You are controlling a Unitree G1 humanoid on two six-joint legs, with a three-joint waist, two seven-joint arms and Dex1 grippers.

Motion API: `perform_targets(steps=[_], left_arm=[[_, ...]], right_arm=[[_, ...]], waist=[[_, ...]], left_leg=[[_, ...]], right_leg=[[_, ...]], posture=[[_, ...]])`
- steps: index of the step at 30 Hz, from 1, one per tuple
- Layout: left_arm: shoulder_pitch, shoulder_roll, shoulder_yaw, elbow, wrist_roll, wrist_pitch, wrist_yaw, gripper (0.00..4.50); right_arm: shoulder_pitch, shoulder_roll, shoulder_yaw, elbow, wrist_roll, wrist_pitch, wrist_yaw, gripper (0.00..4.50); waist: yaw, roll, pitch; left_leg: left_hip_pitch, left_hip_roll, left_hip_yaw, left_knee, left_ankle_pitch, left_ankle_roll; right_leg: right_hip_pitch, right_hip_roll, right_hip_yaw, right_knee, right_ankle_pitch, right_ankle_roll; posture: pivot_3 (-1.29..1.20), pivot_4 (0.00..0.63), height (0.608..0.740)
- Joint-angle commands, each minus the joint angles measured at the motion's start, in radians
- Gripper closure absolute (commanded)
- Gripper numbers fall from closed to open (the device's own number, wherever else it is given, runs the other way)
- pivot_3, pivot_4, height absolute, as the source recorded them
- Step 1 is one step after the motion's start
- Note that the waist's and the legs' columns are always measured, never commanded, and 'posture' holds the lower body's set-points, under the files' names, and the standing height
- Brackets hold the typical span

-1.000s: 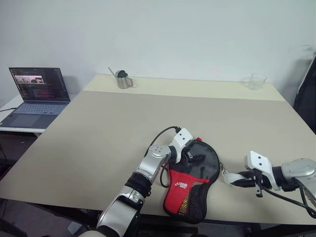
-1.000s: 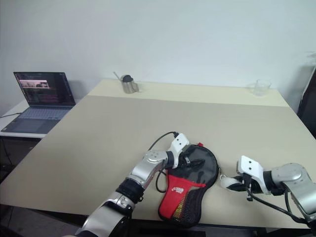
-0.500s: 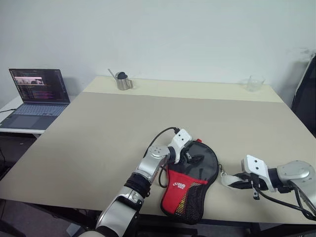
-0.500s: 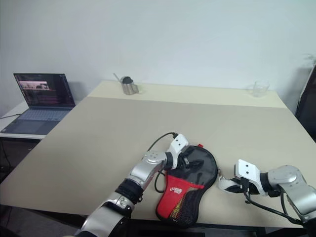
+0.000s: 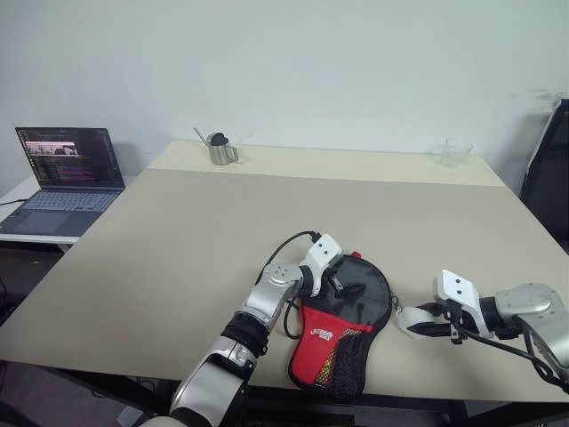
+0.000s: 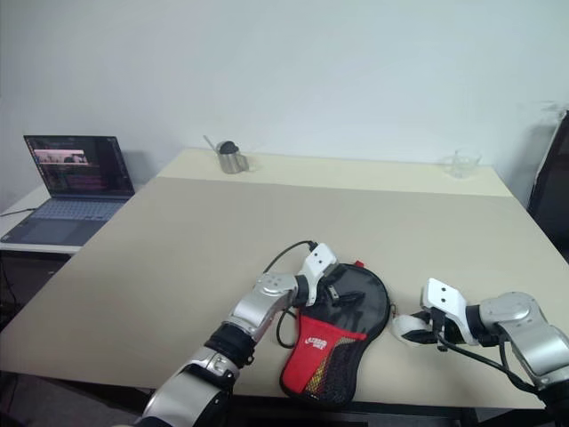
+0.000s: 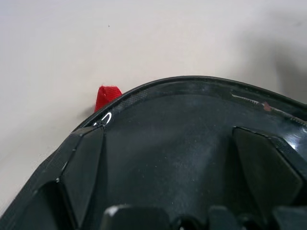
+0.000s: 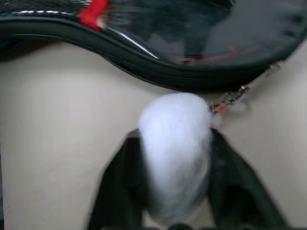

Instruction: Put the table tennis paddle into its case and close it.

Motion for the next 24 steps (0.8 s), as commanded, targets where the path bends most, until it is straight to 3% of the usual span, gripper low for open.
perform_targets(steps=[1,5,6,15,19,24], left_arm=[[0.005,0.011,0.009,0.01,-0.002,0.035,-0.003,0.0],[-0.006,0.017,0.03,-0.013,-0.025,0.042,-0.011,0.0],[-0.011,0.02,0.037,-0.025,-0.031,0.038,-0.013,0.0],[-0.045,0.096,0.05,-0.187,-0.082,0.051,-0.115,0.0],[-0.061,0.158,0.065,-0.266,-0.104,0.078,-0.15,0.0],[-0.011,0.289,0.092,-0.414,-0.138,0.138,-0.217,0.0]], right_arm=[[-0.041,-0.014,-0.032,-0.041,0.025,0.059,0.0,1.55],[-0.077,-0.022,-0.04,-0.042,0.034,0.092,0.007,0.11],[-0.089,-0.023,-0.044,-0.04,0.037,0.098,0.005,0.02],[-0.214,0.004,-0.101,0.023,0.056,0.105,-0.035,0.02],[-0.286,0.072,-0.126,0.027,0.089,0.173,-0.103,0.02],[-0.357,0.213,-0.141,0.019,0.11,0.359,-0.286,0.02]], waist=[[0.0,0.0,0.0],[-0.002,0.001,0.001],[-0.002,0.001,0.001],[-0.002,0.006,0.008],[-0.004,0.006,0.012],[-0.009,0.007,0.013]], left_leg=[[-0.001,0.0,0.0,0.0,0.0,0.0],[-0.001,0.0,0.001,0.0,0.0,0.0],[-0.001,0.0,0.001,0.0,0.0,0.0],[-0.003,0.0,0.003,0.0,0.0,0.0],[-0.003,0.0,0.003,0.0,0.0,0.0],[-0.002,0.002,0.003,0.0,0.0,0.0]], right_leg=[[-0.001,0.0,0.0,0.001,0.0,0.0],[-0.002,0.0,0.001,0.002,0.0,0.0],[-0.003,0.0,0.001,0.002,0.0,0.0],[-0.005,0.001,0.001,0.003,0.0,-0.001],[-0.005,0.001,0.002,0.003,0.0,-0.001],[-0.006,0.001,0.004,0.005,0.0,-0.002]], posture=[[0.0,0.15,0.74],[0.0,0.15,0.74],[0.0,0.15,0.74],[0.0,0.15,0.74],[0.0,0.15,0.74],[0.0,0.15,0.74]])
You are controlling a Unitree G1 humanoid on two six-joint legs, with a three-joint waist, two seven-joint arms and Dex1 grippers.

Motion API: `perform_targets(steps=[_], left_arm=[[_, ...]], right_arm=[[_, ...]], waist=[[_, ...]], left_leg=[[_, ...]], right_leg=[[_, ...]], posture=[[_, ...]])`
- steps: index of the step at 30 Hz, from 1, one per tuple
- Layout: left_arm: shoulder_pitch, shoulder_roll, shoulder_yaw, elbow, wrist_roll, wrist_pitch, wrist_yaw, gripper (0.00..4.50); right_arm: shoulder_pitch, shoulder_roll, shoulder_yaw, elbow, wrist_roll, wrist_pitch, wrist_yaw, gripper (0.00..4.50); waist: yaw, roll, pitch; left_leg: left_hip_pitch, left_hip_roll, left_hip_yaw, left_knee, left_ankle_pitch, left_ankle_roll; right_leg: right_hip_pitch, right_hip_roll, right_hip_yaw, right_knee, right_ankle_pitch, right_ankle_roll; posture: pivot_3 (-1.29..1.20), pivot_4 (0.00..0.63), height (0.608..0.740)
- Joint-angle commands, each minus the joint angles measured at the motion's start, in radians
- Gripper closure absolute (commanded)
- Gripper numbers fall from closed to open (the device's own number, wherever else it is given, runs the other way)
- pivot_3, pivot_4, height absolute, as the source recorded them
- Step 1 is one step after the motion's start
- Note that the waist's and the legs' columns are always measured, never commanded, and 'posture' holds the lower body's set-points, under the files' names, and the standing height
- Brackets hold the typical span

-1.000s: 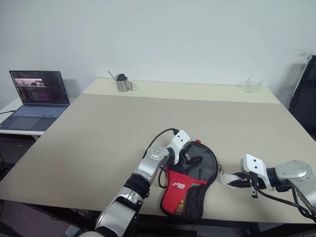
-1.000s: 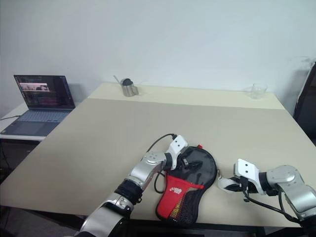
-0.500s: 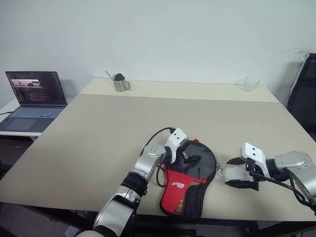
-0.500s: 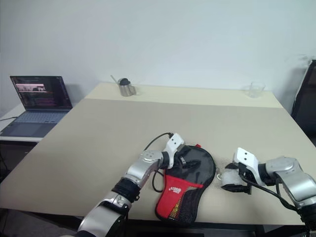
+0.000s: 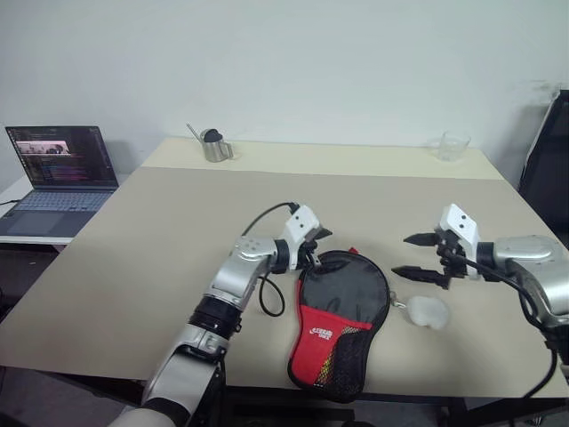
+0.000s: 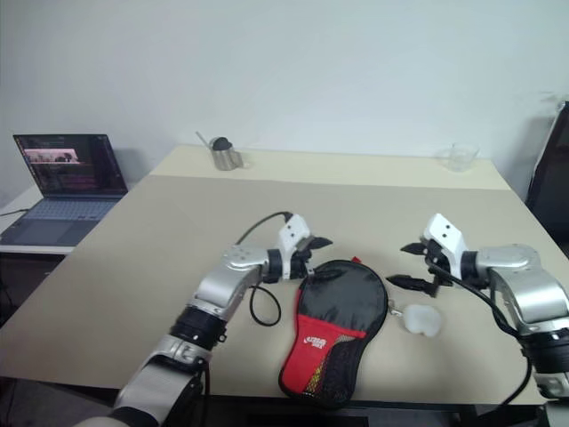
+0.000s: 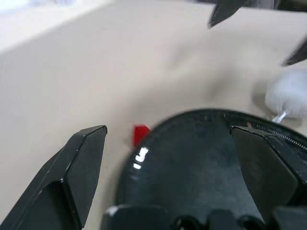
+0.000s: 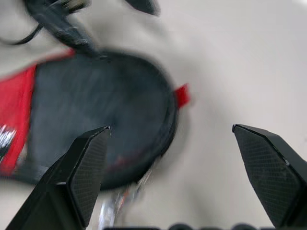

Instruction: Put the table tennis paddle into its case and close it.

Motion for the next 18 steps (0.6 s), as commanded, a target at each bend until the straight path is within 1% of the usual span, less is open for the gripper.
perform_targets(steps=[1,4,6,9,12,15,18], left_arm=[[0.036,0.081,0.032,-0.132,-0.044,0.04,-0.057,0.0],[0.078,0.154,0.048,-0.183,-0.063,0.073,-0.083,0.0],[0.099,0.194,0.061,-0.193,-0.064,0.081,-0.088,0.0],[0.111,0.222,0.074,-0.197,-0.069,0.089,-0.079,0.0],[0.118,0.233,0.078,-0.208,-0.075,0.094,-0.072,0.0],[0.12,0.229,0.074,-0.223,-0.077,0.101,-0.063,0.0],[0.118,0.223,0.072,-0.228,-0.077,0.103,-0.052,0.0]], right_arm=[[-0.032,0.058,-0.03,-0.03,0.031,0.14,-0.113,0.02],[-0.024,0.093,0.029,-0.03,-0.008,0.237,-0.191,0.02],[-0.032,0.13,0.036,-0.02,-0.001,0.305,-0.233,0.02],[-0.038,0.156,0.044,-0.017,-0.003,0.354,-0.266,0.02],[-0.03,0.175,0.05,-0.006,-0.008,0.353,-0.283,0.02],[-0.02,0.189,0.058,0.016,-0.009,0.343,-0.288,0.66],[-0.022,0.199,0.055,0.049,-0.012,0.334,-0.295,1.7]], waist=[[0.0,0.0,0.0],[0.001,0.001,0.0],[0.001,0.001,0.0],[0.004,0.001,0.001],[0.005,0.001,0.001],[0.005,0.001,0.001],[0.005,0.001,0.001]], left_leg=[[0.0,0.0,0.0,0.0,0.0,0.0],[0.001,0.001,0.0,0.0,0.0,0.0],[0.001,0.001,0.0,0.0,0.0,0.0],[0.0,0.001,0.0,0.002,0.0,0.0],[0.0,0.001,0.001,0.002,0.0,0.0],[0.0,0.001,0.001,0.002,0.0,0.0],[0.0,0.001,0.001,0.002,0.0,0.0]], right_leg=[[-0.001,0.0,0.0,0.002,-0.001,-0.001],[-0.003,-0.002,0.001,0.008,-0.003,-0.003],[-0.004,-0.002,0.001,0.01,-0.003,-0.003],[-0.004,-0.002,0.0,0.011,-0.003,-0.003],[-0.004,-0.002,0.0,0.011,-0.003,-0.003],[-0.004,-0.002,0.001,0.01,-0.003,-0.003],[-0.004,-0.001,0.001,0.01,-0.003,-0.003]], posture=[[0.0,0.15,0.74],[0.0,0.15,0.74],[0.0,0.15,0.74],[0.0,0.15,0.74],[0.0,0.15,0.74],[0.0,0.15,0.74],[0.0,0.15,0.74]])
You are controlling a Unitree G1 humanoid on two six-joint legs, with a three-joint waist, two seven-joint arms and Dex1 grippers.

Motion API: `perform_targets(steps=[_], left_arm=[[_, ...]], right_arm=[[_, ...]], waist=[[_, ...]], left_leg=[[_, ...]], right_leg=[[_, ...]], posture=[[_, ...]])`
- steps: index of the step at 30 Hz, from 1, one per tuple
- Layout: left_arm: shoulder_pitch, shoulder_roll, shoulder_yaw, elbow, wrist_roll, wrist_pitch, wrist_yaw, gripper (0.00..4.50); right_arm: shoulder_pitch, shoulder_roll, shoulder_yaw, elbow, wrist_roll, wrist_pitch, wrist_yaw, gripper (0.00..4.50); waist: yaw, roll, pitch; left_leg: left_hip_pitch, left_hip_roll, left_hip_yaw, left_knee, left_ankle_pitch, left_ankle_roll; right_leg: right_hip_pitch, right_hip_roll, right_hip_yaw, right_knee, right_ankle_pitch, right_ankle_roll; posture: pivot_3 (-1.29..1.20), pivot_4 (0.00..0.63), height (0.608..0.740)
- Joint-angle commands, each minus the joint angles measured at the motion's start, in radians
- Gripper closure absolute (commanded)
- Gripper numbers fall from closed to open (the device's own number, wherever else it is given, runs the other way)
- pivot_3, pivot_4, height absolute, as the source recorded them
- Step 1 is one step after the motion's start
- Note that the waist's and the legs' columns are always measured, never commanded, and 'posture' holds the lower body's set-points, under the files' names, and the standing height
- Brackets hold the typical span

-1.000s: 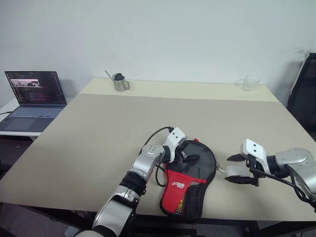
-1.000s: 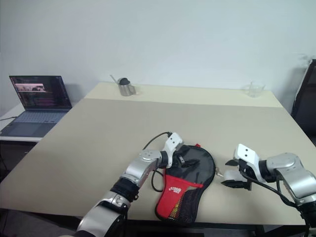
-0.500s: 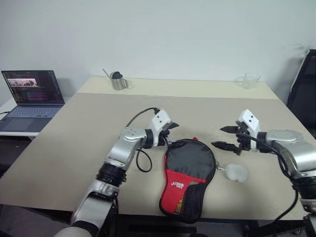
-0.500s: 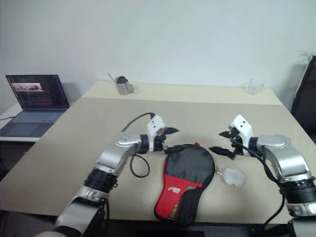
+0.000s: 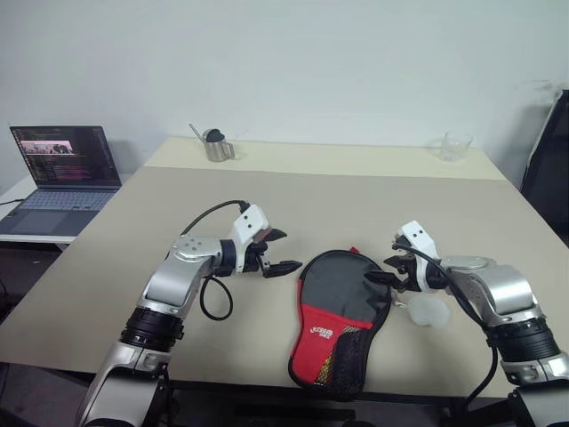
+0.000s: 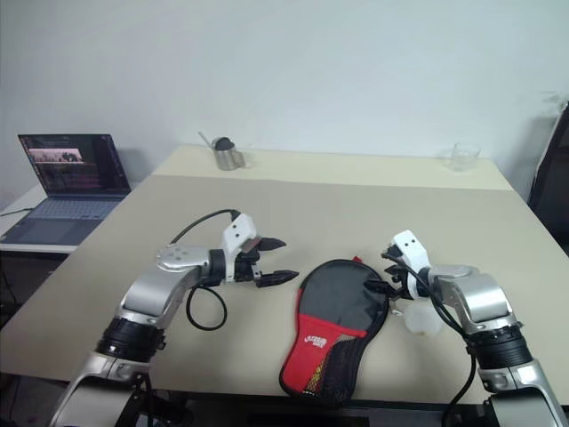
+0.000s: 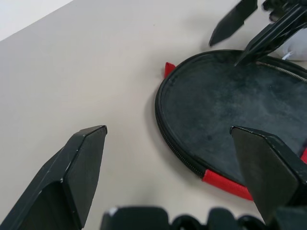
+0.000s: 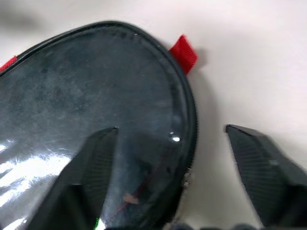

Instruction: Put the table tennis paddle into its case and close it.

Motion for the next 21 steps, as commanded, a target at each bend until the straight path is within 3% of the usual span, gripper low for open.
perform_targets(steps=[1,8,21], left_arm=[[-0.01,0.0,0.015,-0.044,-0.016,0.001,0.012,0.0],[-0.012,0.004,0.019,-0.049,-0.018,0.004,0.018,0.0],[-0.015,0.003,0.012,-0.051,-0.018,0.004,0.034,0.0]], right_arm=[[-0.008,0.005,-0.009,0.023,-0.003,-0.019,-0.012,2.04],[-0.007,0.02,-0.001,0.071,-0.012,-0.044,-0.029,4.38],[-0.104,0.044,0.064,0.202,-0.082,-0.24,-0.02,4.47]], waist=[[0.0,0.0,0.0],[-0.002,0.0,0.0],[-0.024,0.0,0.0]], left_leg=[[0.0,0.0,0.0,0.0,0.0,0.0],[0.001,0.0,0.0,0.0,0.0,0.0],[0.002,0.0,0.001,0.005,0.001,0.001]], right_leg=[[0.0,0.0,0.0,0.0,0.0,0.0],[0.0,0.001,0.0,0.001,0.0,0.0],[0.001,0.001,0.003,0.002,0.005,0.002]], posture=[[0.0,0.15,0.74],[0.0,0.15,0.74],[0.0,0.15,0.74]])
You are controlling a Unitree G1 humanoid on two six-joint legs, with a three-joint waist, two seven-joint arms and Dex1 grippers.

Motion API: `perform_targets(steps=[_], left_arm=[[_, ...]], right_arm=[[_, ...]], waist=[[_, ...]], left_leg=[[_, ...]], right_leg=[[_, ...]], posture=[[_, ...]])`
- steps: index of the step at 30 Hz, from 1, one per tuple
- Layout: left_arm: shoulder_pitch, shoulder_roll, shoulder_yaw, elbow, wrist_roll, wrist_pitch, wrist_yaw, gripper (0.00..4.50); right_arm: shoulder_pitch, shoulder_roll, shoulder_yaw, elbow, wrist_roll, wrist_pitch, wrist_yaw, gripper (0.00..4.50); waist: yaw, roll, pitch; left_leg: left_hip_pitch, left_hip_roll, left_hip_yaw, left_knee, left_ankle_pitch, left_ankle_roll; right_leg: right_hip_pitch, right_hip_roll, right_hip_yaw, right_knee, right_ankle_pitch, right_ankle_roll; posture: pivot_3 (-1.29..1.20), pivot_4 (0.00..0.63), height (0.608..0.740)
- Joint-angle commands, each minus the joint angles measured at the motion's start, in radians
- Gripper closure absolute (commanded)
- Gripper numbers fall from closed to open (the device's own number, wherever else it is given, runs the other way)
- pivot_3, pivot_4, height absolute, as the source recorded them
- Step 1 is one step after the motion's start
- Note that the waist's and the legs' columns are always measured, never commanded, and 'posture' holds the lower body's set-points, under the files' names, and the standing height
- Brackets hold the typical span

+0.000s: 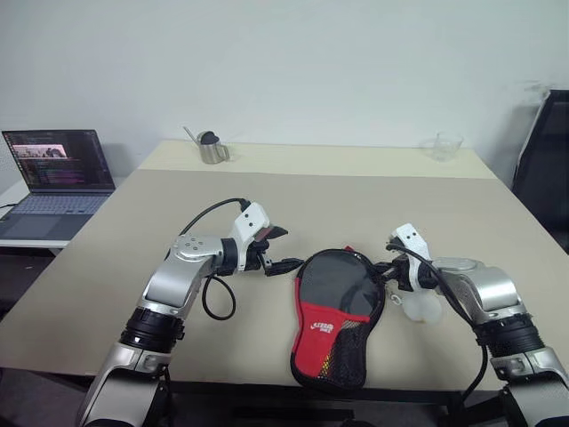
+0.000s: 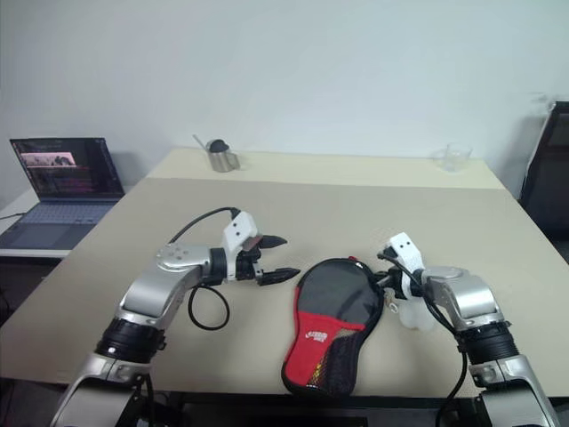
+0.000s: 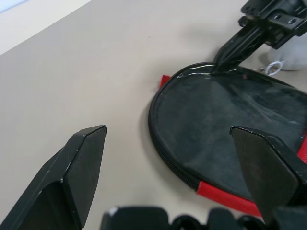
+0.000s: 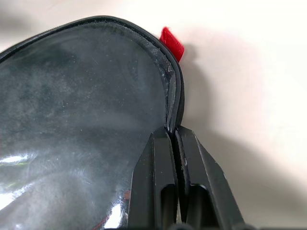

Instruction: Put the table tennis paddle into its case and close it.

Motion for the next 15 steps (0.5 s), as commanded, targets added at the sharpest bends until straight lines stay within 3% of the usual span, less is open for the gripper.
perform_targets(steps=[1,15], left_arm=[[-0.017,0.0,0.01,-0.029,-0.004,-0.014,0.012,0.0],[-0.02,-0.004,-0.002,-0.036,-0.003,-0.014,0.017,0.0]], right_arm=[[-0.066,0.012,0.013,0.069,-0.048,-0.091,0.003,4.47],[-0.25,0.091,0.076,0.389,-0.17,-0.372,0.114,4.47]], waist=[[-0.009,0.0,0.0],[-0.022,0.0,0.001]], left_leg=[[0.0,0.0,0.0,0.001,0.0,0.0],[-0.002,0.0,0.004,0.001,0.0,0.001]], right_leg=[[0.0,0.0,0.0,0.0,0.001,0.0],[-0.005,0.002,0.01,0.001,0.003,0.002]], posture=[[0.0,0.15,0.74],[0.0,0.15,0.74]])
